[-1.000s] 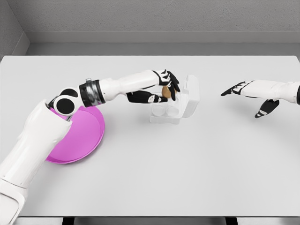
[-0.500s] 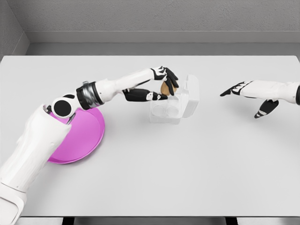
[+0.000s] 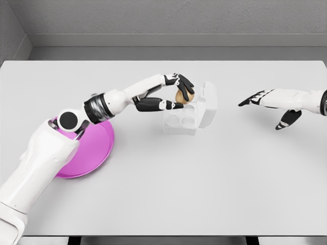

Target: Pack egg into the box and close the box lid

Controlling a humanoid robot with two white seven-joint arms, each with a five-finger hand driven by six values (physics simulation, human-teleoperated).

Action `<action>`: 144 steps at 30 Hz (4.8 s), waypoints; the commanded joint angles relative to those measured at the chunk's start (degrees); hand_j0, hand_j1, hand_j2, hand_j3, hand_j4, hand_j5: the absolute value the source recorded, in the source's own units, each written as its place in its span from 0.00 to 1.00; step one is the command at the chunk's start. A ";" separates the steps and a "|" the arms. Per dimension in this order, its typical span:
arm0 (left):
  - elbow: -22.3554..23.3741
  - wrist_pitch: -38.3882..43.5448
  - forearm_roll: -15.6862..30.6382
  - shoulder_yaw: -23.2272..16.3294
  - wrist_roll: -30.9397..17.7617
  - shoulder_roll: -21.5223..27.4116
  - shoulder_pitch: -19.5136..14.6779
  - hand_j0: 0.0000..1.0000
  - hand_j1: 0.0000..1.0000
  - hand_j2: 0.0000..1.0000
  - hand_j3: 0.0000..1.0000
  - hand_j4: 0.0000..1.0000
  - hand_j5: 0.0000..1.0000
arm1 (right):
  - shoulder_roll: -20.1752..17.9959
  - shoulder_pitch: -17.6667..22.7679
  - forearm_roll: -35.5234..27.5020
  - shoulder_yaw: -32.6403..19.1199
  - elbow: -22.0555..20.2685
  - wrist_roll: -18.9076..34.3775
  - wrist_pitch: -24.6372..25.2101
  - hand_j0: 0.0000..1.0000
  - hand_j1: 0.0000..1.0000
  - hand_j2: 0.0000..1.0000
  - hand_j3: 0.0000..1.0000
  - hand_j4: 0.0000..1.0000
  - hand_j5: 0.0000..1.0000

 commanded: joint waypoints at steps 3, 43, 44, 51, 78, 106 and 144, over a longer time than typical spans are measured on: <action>0.08 3.19 2.41 0.06 0.03 0.00 0.26 0.45 0.45 0.45 0.45 0.45 0.45 | 0.98 0.09 -0.20 0.09 0.05 0.01 0.19 1.00 1.00 1.00 1.00 1.00 1.00; 1.92 19.80 6.28 -1.43 0.03 0.00 -1.49 0.47 0.47 0.47 0.47 0.47 0.47 | 0.81 -1.67 -0.20 1.58 -0.74 0.01 0.10 1.00 1.00 1.00 1.00 1.00 1.00; 2.01 19.72 6.28 -2.14 0.03 0.00 -2.28 0.47 0.47 0.47 0.47 0.47 0.47 | 0.81 -1.67 -0.20 1.67 -0.82 0.01 0.10 1.00 1.00 1.00 1.00 1.00 1.00; 2.71 19.72 5.57 -3.37 0.03 -2.55 -2.90 0.47 0.47 0.47 0.47 0.47 0.47 | 0.89 -2.99 -0.20 3.96 -0.74 0.01 0.10 1.00 1.00 1.00 1.00 1.00 1.00; 12.29 19.63 4.26 -3.28 0.03 -6.07 -6.15 0.47 0.47 0.47 0.47 0.47 0.47 | 0.45 -3.34 -0.20 3.96 -0.65 0.01 0.10 1.00 1.00 1.00 1.00 1.00 1.00; 11.33 16.73 4.78 -2.58 0.03 -3.34 -5.98 0.88 0.88 0.88 0.88 0.88 0.88 | 0.81 -3.25 -0.11 3.43 -0.91 0.01 0.01 1.00 1.00 1.00 1.00 1.00 1.00; -5.46 13.56 10.67 2.42 0.03 16.43 -3.08 1.00 1.00 1.00 1.00 1.00 1.00 | 1.33 -2.90 -0.20 4.04 -8.47 -0.17 0.19 1.00 1.00 1.00 1.00 1.00 1.00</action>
